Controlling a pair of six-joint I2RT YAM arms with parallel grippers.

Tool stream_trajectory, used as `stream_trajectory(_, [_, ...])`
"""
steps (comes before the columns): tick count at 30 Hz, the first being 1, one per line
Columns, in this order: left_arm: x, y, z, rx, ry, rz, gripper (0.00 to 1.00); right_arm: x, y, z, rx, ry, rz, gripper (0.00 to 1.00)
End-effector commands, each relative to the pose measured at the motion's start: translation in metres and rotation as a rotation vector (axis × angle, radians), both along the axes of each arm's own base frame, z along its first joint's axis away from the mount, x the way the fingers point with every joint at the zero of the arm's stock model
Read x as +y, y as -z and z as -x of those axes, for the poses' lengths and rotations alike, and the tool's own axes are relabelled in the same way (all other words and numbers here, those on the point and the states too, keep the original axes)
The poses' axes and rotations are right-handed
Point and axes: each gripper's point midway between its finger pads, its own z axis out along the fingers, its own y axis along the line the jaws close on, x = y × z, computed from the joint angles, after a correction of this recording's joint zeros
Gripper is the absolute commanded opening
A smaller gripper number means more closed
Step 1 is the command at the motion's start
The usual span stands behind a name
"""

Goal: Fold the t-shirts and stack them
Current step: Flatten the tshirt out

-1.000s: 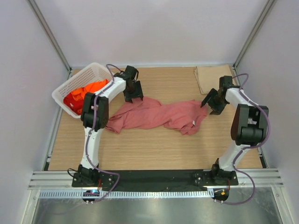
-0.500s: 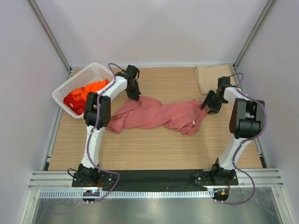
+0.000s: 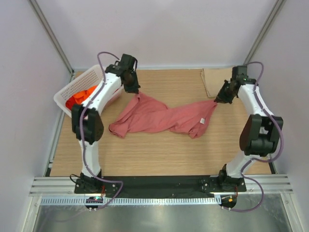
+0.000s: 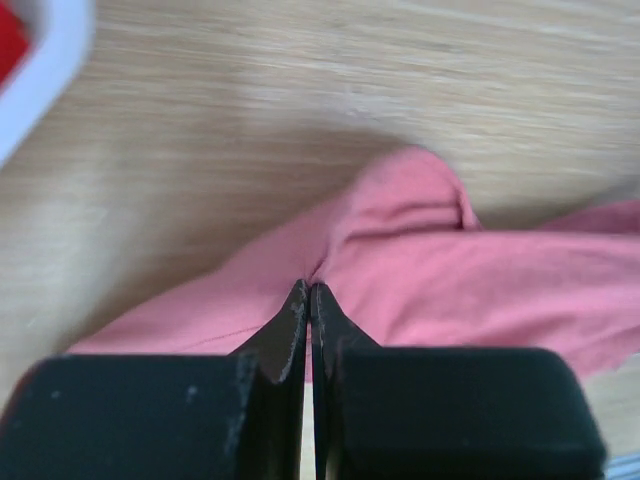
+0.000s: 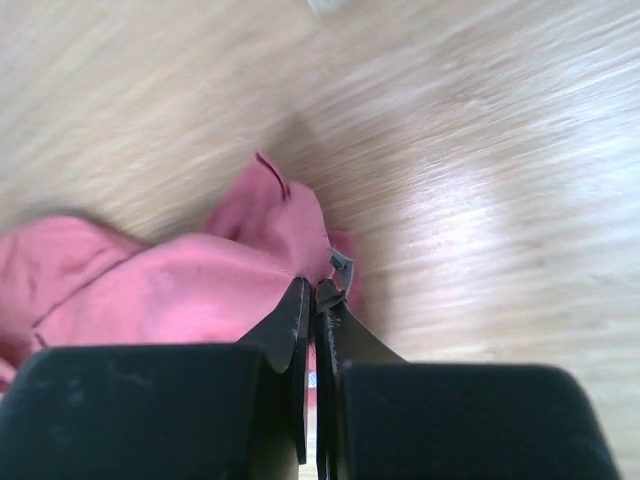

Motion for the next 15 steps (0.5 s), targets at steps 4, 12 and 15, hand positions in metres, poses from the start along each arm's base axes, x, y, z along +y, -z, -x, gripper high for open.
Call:
stream_trajectory(4, [0.047,-0.163,0.074,-0.317,-0.078,0.040,0.00,-0.011,-0.163,0.031,-0.314,0.074,0.114,0.02])
stream_trajectory(12, [0.114,-0.269,0.189,-0.646,-0.166,0.083,0.00,0.022,-0.290,0.103,-0.646,0.029,0.119,0.02])
stream_trajectory(15, [0.135,-0.300,0.234,-0.763,-0.190,0.121,0.00,0.023,-0.323,0.131,-0.745,0.032,0.148,0.01])
